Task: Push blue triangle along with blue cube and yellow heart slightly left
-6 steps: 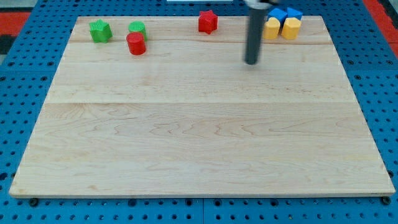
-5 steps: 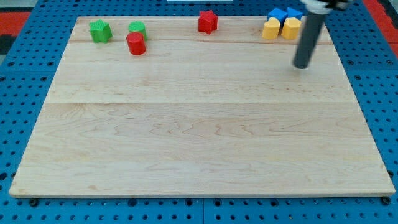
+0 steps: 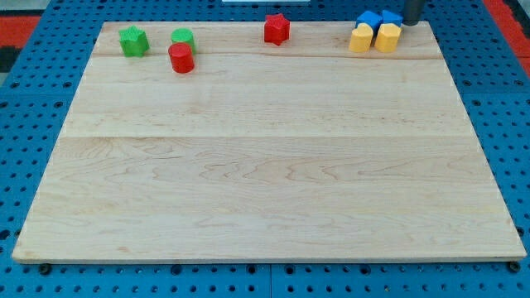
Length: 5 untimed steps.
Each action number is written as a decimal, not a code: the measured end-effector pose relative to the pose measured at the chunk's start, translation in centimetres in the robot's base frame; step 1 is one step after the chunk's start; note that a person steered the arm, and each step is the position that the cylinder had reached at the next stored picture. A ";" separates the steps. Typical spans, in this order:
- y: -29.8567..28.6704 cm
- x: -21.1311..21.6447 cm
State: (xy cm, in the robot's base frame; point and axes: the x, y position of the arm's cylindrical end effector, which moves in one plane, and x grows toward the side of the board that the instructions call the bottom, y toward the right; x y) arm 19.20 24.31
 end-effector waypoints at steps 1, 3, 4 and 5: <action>-1.0 0.0; -5.3 0.0; -6.5 0.3; -9.2 2.7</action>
